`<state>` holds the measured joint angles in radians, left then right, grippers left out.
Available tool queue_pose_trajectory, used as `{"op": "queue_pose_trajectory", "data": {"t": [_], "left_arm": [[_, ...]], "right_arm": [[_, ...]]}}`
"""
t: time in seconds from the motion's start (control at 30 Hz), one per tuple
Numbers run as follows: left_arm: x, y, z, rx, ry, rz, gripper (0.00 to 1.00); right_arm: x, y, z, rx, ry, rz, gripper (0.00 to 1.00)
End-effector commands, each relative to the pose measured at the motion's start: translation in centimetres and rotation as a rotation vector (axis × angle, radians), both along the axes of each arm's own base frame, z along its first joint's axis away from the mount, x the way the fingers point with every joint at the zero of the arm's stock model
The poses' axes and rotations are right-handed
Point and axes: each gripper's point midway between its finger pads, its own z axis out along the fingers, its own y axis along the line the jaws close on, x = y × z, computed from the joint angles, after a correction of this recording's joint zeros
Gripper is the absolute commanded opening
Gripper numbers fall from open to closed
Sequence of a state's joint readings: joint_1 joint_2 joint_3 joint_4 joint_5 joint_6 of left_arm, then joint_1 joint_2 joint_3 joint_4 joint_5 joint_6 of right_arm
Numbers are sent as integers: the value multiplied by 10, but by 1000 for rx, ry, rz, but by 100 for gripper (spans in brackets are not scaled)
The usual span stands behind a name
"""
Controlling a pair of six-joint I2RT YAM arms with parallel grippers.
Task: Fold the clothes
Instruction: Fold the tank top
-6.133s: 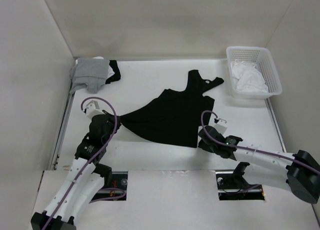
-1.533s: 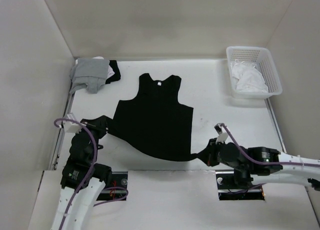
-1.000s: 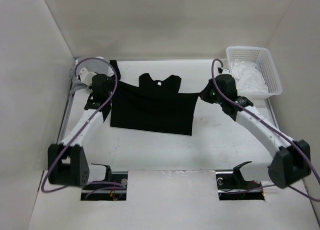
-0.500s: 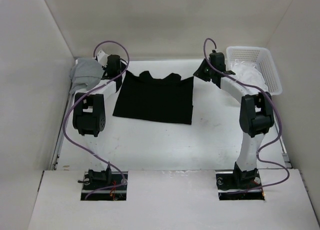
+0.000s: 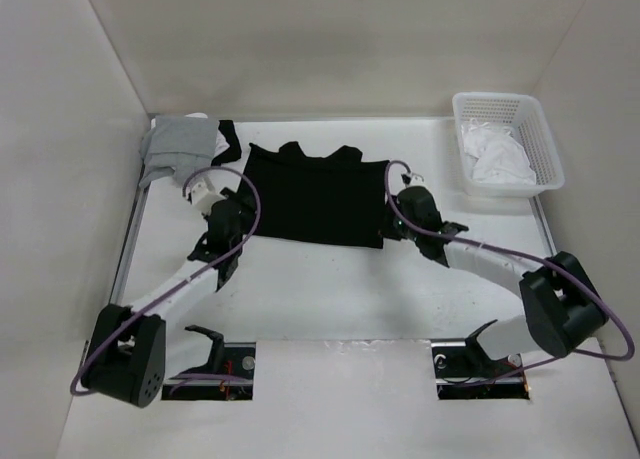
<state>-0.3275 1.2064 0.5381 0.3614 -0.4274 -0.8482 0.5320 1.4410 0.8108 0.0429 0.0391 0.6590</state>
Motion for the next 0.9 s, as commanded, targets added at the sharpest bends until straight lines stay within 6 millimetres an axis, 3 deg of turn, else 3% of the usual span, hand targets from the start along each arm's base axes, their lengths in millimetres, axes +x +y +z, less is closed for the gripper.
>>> {"op": "queue_pose_trajectory", "data": {"t": [0.0, 0.1, 0.2, 0.3, 0.5, 0.73, 0.87], "left_arm": [[-40, 28, -52, -29, 134, 67, 37], [-54, 48, -71, -40, 183, 88, 42], [-54, 61, -83, -101, 207, 97, 50], [-48, 60, -90, -161, 206, 67, 53], [-49, 71, -117, -183, 268, 111, 50], [-43, 76, -121, -214, 268, 141, 46], [-37, 73, -121, -217, 262, 130, 37]], "right_arm": [[-13, -18, -19, 16, -8, -96, 20], [-26, -27, -37, 0, 26, -115, 38], [-30, -27, -49, -4, 54, -105, 45], [-27, -27, -55, 9, 68, -103, 47], [-34, -21, -74, 29, 135, -90, 42], [-37, -22, -83, 44, 162, -117, 34], [-38, -23, -83, 57, 158, -132, 33]]}}
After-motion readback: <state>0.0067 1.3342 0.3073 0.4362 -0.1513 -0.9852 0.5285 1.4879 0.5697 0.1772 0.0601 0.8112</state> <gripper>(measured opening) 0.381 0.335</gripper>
